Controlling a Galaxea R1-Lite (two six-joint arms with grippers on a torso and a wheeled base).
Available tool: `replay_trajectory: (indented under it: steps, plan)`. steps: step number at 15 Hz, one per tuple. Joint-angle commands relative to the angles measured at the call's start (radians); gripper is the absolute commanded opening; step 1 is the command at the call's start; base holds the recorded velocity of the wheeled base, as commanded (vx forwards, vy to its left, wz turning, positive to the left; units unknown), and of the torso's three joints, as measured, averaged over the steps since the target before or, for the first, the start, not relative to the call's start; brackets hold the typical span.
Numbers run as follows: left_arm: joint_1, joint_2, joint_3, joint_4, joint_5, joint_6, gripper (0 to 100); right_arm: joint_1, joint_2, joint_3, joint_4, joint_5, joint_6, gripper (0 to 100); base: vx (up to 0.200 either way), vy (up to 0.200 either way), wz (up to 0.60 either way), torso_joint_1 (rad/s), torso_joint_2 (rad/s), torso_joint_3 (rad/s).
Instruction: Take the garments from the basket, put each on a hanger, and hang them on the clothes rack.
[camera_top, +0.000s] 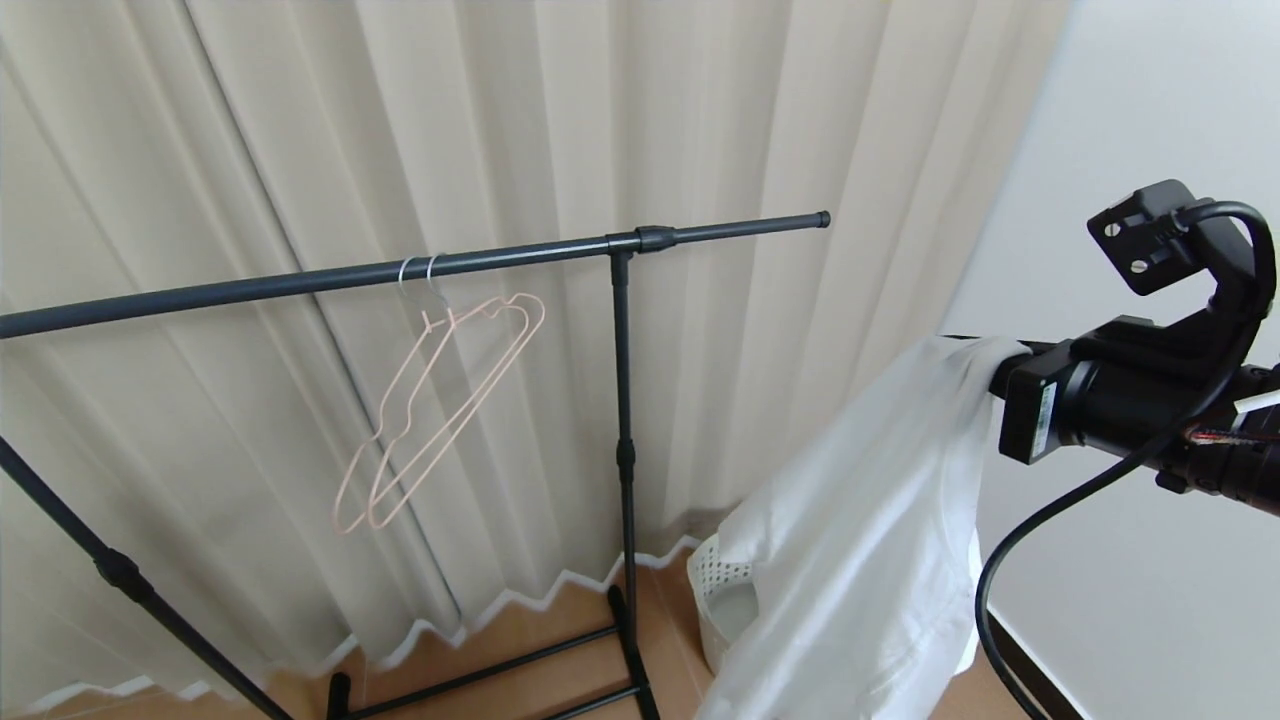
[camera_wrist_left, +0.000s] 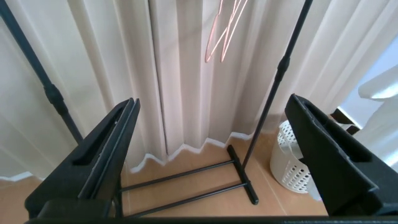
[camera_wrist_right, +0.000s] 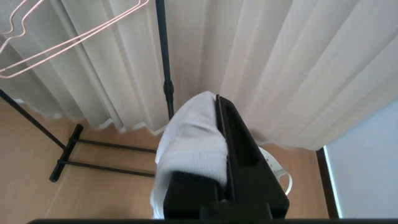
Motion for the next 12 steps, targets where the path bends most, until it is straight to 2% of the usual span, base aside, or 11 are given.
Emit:
replay_trajectory:
  steps: [1,5,11,12]
  plan:
    - [0.0,-0.001,0.0,-0.001,0.001,0.0,100,0.0,0.003,0.011,-0.001,-0.001,-0.024,0,0.0,0.0,0.0,0.163,-0.34,-0.198]
    - [0.0,0.0,0.0,-0.001,0.001,-0.002,100,-0.024,0.001,0.024,-0.001,0.002,-0.038,0,0.0,0.0,0.0,0.013,-0.02,-0.014]
    - [0.0,0.0,-0.001,-0.001,-0.001,0.0,100,-0.024,0.003,0.04,-0.045,0.002,-0.04,0,0.0,0.0,0.6,0.004,0.0,0.0]
    - [0.0,0.0,0.0,-0.001,-0.001,0.0,100,-0.024,0.004,0.041,-0.052,0.002,-0.04,0,0.0,0.0,0.0,0.0,0.0,0.0]
